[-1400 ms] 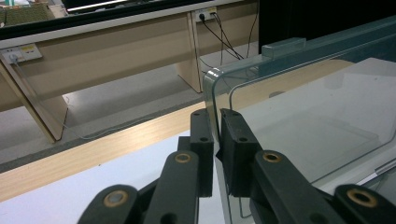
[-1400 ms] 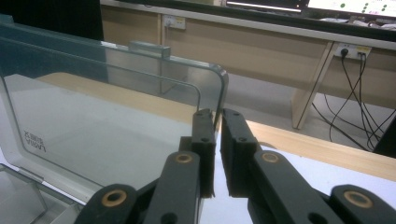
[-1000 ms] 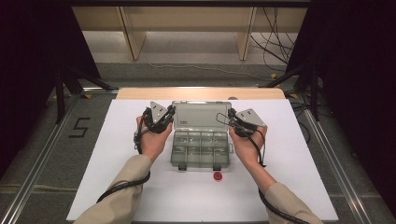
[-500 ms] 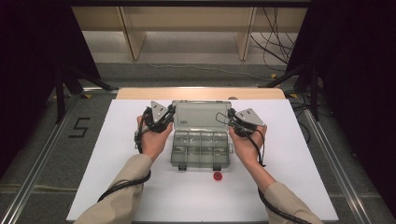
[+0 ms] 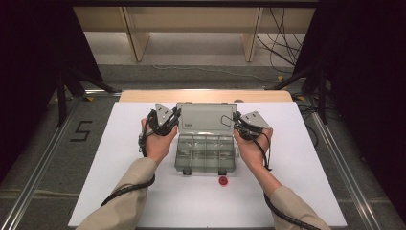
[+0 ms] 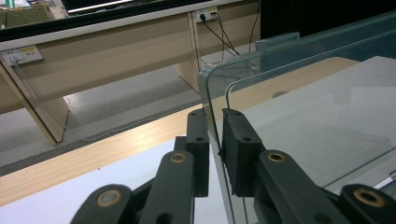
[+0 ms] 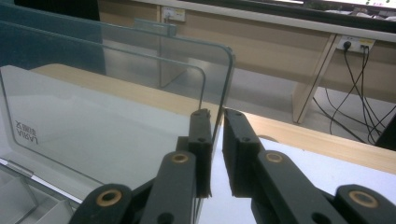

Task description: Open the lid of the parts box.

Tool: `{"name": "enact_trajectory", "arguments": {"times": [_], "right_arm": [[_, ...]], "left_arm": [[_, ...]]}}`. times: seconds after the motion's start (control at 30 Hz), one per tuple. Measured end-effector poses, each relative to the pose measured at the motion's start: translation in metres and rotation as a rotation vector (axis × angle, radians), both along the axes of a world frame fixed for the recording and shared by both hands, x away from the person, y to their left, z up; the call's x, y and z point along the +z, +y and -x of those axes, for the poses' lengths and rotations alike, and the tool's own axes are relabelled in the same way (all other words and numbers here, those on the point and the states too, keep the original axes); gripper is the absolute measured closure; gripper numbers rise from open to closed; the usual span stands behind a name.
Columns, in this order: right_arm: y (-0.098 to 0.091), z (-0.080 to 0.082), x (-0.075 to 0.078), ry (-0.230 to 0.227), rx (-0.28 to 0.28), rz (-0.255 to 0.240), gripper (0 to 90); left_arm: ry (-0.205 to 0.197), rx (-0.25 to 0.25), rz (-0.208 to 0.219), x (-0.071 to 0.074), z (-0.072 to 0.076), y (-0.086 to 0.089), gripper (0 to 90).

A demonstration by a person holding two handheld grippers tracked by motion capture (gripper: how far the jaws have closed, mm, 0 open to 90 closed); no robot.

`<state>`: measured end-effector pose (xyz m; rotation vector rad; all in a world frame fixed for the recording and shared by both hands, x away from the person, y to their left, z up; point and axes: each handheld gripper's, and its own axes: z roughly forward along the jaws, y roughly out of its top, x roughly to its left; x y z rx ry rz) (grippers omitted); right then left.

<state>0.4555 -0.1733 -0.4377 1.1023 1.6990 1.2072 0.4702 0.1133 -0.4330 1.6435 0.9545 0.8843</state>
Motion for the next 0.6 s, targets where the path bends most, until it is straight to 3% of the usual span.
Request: {"name": "enact_trajectory", "arguments": {"times": [0.37,0.6], "right_arm": [[0.0003,-0.0031,-0.0024,0.004,0.002,0.001,79.5],[-0.0006,-0.0055,-0.0054,0.033,-0.001,0.004,77.4]], "left_arm": [[0.006,-0.001,-0.012,-0.0037,-0.0029,-0.0016,74.9],[0.017,0.003,-0.023,-0.0067,-0.0054,-0.0019,70.4]]}}
